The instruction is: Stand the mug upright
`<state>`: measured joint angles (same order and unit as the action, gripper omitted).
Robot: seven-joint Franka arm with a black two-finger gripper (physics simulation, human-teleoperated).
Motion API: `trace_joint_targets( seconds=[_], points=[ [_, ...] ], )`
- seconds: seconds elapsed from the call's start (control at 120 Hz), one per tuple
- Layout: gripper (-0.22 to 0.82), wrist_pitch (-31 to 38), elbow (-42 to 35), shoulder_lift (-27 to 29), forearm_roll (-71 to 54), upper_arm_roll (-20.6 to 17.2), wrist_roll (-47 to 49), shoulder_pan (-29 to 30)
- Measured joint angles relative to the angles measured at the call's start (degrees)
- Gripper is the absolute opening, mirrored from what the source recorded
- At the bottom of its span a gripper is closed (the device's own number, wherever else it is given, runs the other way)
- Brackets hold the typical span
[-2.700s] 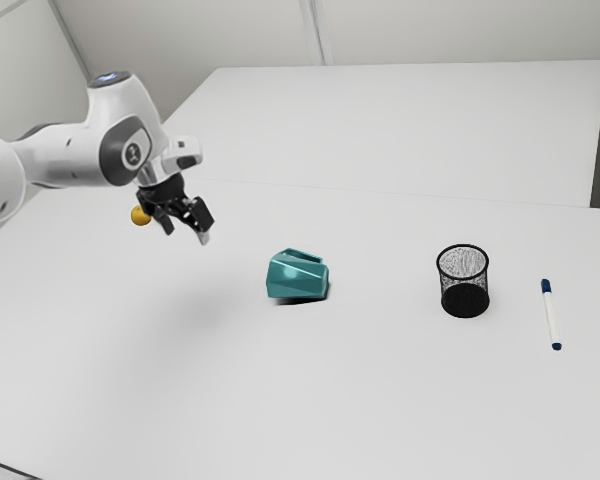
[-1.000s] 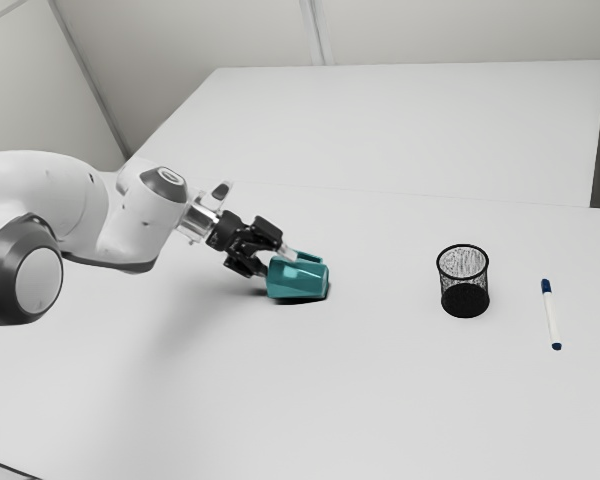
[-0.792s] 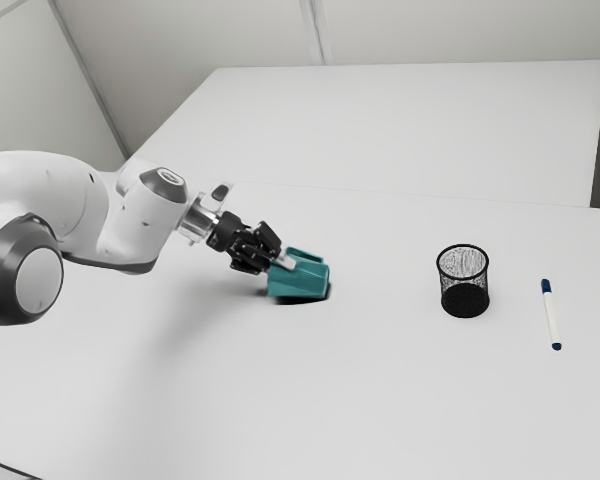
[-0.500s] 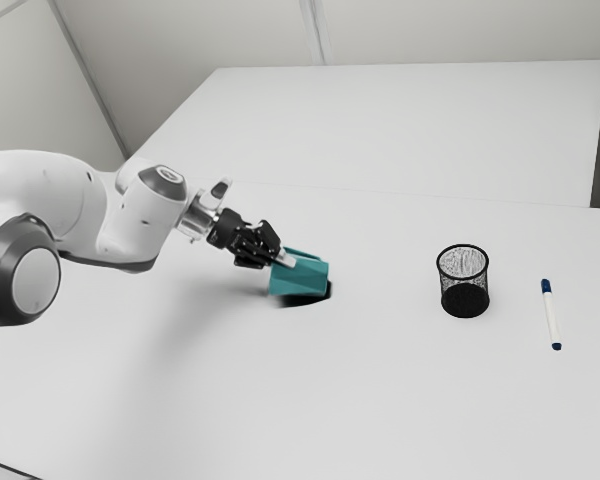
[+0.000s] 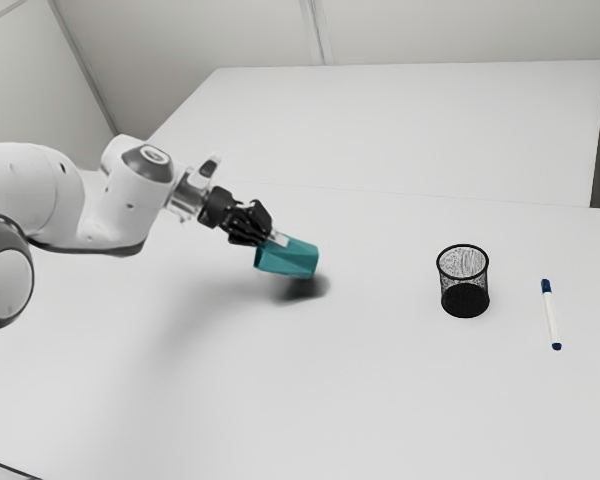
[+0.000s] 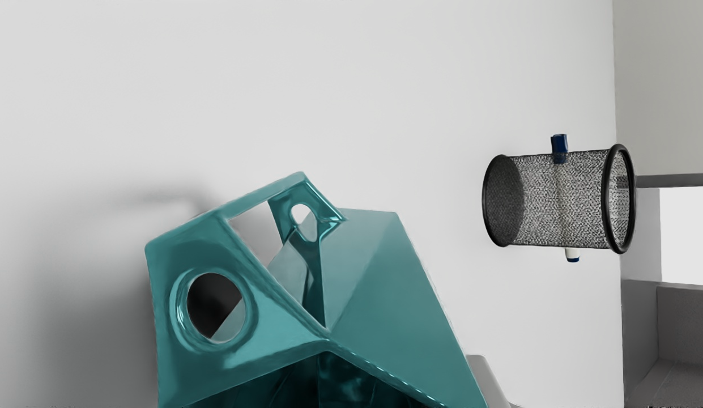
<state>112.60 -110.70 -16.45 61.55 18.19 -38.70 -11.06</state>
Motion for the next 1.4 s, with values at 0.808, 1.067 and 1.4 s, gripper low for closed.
trace_joint_targets(
  seconds=[0.808,1.067,1.4],
  points=[
    [-0.18,17.24,-3.54,6.94,-53.42,-0.34,21.90,-6.79],
    [-0.18,10.05,-3.61,8.56,-59.02,-0.35,30.83,-7.48],
    [-0.18,3.67,-4.21,8.08,-58.55,-0.43,38.96,-7.30]
  ],
)
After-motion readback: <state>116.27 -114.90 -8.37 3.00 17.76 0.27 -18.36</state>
